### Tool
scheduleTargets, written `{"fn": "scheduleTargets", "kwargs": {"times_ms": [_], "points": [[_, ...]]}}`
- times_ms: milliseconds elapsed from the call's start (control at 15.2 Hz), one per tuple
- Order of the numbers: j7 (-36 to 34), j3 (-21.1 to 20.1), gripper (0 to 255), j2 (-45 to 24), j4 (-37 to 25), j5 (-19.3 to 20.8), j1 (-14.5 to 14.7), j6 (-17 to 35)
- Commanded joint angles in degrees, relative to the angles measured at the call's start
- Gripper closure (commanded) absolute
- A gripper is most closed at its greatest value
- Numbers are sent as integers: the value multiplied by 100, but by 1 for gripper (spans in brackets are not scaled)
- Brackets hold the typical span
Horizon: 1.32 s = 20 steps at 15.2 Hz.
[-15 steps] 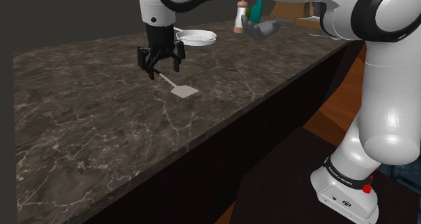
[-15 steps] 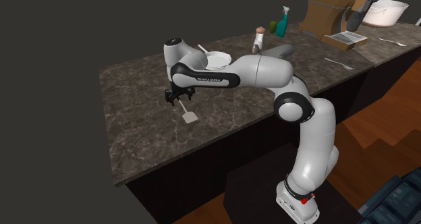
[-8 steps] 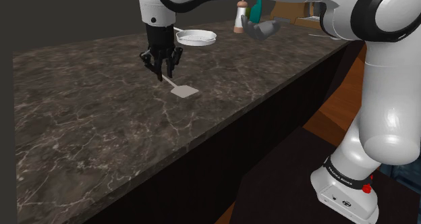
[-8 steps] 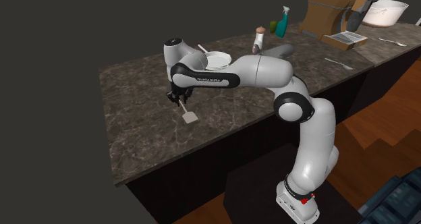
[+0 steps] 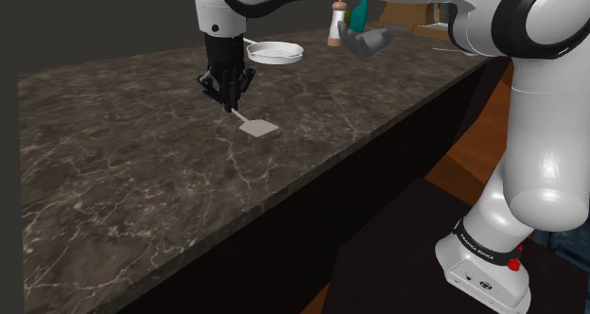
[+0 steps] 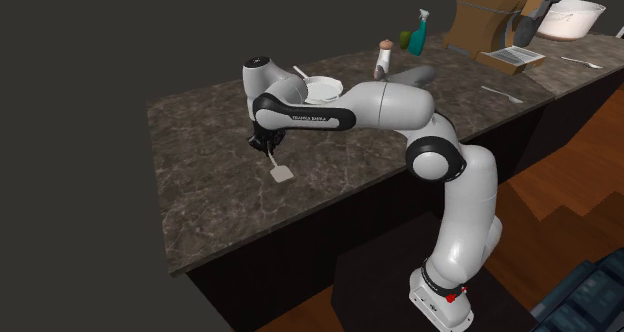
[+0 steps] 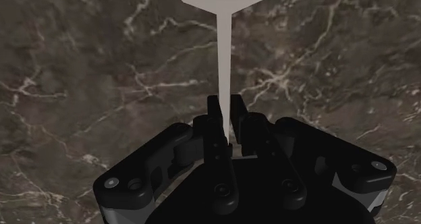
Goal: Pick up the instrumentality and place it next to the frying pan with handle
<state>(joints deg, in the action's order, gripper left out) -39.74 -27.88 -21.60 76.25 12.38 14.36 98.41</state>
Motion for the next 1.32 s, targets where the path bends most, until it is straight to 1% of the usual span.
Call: {"fn": "scheduleTargets", "kwargs": {"times_ms": [0,396,726,990,1254], "points": [[4,-1,255,-14,-96,4,14,-83],[26,-4,255,-145,-759,58,129,-618],[43,4,255,-333,-1443,143,275,-1118],[63,23,255,-564,-2135,250,449,-1579],[104,70,255,-921,-3059,415,716,-2136]]}}
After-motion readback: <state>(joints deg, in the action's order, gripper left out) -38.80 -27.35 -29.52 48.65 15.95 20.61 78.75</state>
